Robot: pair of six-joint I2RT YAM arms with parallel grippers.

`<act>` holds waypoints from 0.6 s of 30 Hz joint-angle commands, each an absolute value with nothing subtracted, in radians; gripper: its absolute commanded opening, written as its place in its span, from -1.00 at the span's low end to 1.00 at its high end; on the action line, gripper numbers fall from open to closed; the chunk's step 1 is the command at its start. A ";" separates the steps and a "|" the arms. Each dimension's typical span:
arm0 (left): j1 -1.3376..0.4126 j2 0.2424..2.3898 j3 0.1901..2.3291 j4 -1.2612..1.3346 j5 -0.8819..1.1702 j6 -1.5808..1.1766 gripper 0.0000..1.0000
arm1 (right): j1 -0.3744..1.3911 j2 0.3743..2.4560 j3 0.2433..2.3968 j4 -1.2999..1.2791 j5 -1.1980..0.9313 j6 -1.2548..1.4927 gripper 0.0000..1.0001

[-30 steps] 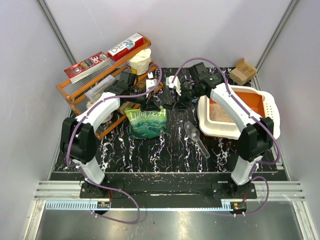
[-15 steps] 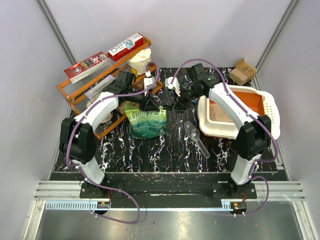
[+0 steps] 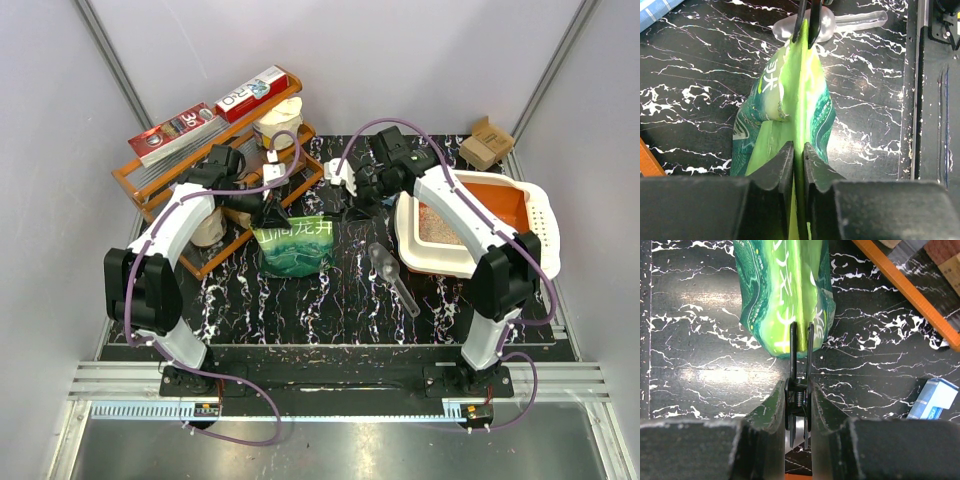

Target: Fill the litter box with clean litter

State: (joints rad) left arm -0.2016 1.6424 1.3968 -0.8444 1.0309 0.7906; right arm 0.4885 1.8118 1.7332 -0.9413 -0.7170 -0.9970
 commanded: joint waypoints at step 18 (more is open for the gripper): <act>-0.204 1.621 1.420 -0.784 1.130 0.692 -1.00 | 0.606 1.930 1.913 -1.035 -0.693 -1.058 -1.00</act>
State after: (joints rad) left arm -0.2028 1.6428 1.4006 -0.8646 1.0351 0.7628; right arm 0.5697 1.8946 1.8610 -0.9977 -0.6777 -1.0504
